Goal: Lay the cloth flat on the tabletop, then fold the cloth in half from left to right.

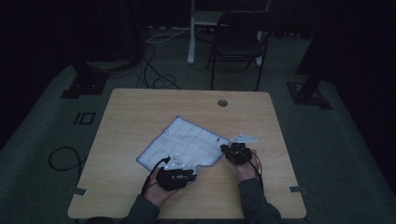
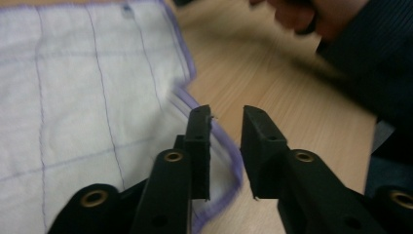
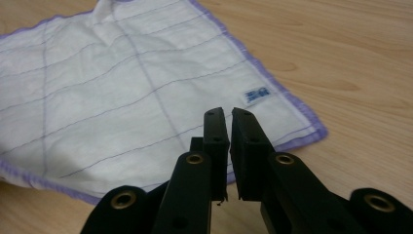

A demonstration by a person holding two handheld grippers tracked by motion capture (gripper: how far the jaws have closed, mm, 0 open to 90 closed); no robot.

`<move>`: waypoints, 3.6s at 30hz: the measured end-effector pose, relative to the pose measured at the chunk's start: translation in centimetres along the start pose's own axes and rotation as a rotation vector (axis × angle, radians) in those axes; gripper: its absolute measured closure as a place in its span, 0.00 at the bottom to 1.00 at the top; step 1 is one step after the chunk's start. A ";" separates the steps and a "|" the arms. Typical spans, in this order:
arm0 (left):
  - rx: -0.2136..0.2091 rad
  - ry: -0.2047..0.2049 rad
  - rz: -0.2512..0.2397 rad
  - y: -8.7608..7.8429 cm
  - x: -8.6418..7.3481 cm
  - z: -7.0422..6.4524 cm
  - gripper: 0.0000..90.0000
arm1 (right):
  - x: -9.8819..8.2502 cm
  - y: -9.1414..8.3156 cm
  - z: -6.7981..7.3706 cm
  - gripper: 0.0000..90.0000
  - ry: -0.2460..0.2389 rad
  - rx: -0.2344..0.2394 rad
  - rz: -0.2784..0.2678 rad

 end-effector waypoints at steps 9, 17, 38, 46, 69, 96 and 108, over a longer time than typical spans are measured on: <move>0.091 -0.012 -0.024 -1.3 0.4 2.1 0.75 | -0.6 0.4 2.6 0.88 -0.038 0.056 0.013; 0.228 -0.031 -0.009 -1.4 0.2 6.5 0.65 | -1.4 0.6 4.8 0.72 -0.042 0.095 0.027; 0.459 -0.169 0.139 -0.5 -2.6 16.3 0.92 | -3.3 1.4 8.0 0.70 -0.167 0.075 0.097; 0.454 -0.196 0.116 -1.2 -3.5 15.5 0.92 | -3.4 1.2 7.3 0.70 -0.174 0.067 0.099; 0.469 -0.212 0.049 -1.6 -6.0 8.9 0.91 | -2.5 1.3 1.5 0.66 -0.144 0.001 0.108; 0.500 -0.239 -0.050 -3.3 -5.3 9.2 0.63 | -3.0 0.6 0.7 0.64 -0.094 -0.018 0.113; 0.471 -0.319 -0.033 -2.1 -5.2 10.9 0.58 | -3.1 0.5 0.7 0.63 -0.089 -0.023 0.106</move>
Point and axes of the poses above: each handheld gripper's, and its own axes: y roughly forward along the jaws, x roughly out of its top, z roughly to its left, the point moved 1 cm from there along y, roughly forward along the jaws, and after that the axes turned 1 degree about -z, right-handed, at the moved point
